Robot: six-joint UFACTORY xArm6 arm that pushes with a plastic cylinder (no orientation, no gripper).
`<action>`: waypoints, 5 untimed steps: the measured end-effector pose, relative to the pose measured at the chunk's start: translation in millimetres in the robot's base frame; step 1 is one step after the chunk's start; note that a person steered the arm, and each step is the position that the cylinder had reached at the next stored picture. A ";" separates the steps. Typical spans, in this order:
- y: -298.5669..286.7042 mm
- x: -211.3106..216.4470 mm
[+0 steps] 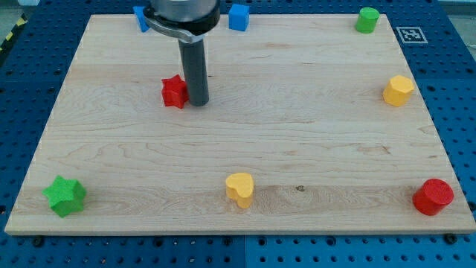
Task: Move the red star at the left center of the board
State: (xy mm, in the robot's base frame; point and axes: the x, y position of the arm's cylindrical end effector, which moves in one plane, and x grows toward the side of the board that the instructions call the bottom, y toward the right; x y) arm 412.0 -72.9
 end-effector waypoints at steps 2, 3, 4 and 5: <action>-28.4 -15.1; -51.1 -15.1; -77.7 -15.1; -101.9 -15.0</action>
State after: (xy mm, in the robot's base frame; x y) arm 396.9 -174.8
